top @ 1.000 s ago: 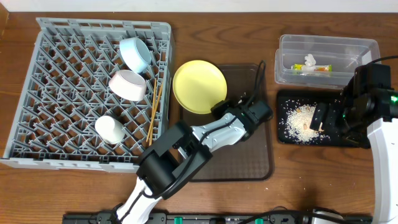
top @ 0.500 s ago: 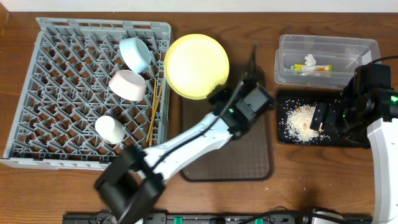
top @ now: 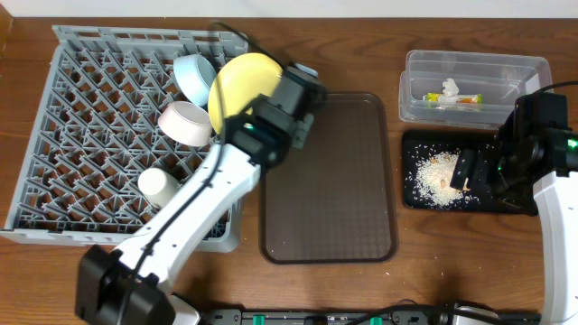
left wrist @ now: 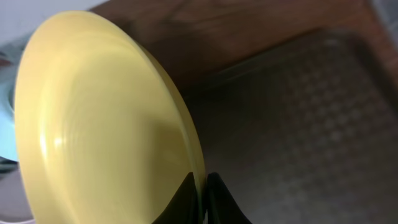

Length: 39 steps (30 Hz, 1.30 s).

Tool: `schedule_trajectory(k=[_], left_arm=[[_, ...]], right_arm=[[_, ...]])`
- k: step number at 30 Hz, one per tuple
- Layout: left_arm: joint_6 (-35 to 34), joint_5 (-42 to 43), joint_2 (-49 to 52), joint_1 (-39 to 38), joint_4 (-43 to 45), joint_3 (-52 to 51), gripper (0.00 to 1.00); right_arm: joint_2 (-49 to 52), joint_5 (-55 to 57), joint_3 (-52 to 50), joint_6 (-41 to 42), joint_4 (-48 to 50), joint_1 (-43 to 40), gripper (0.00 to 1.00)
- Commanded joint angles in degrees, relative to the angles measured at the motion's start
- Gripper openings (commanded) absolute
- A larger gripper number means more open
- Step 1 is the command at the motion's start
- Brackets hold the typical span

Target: Sort waste into correct bins and load items into the dishwasher

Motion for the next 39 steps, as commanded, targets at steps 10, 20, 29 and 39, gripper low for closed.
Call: schedule_trajectory(k=[10, 20, 29, 39], left_arm=[[-14.4, 35.82, -2.71, 16.83, 3.76, -0.09, 0.07], [-19.17, 47.6, -2.69, 30.69, 2.78, -0.11, 0.07], [-17.2, 41.24, -2.64, 36.96, 0.39, -1.03, 0.08], [-13.18, 22.56, -2.62, 37.03, -7.17, -1.03, 0.07]], right_arm=[[-0.46, -0.2, 0.92, -0.55, -0.66, -0.22, 0.98], [-0.46, 0.0, 0.9, -0.52, -0.66, -0.17, 0.99], [-0.46, 0.0, 0.9, -0.52, -0.85, -0.17, 0.99], [-0.46, -0.09, 0.9, -0.52, -0.87, -0.17, 0.99]])
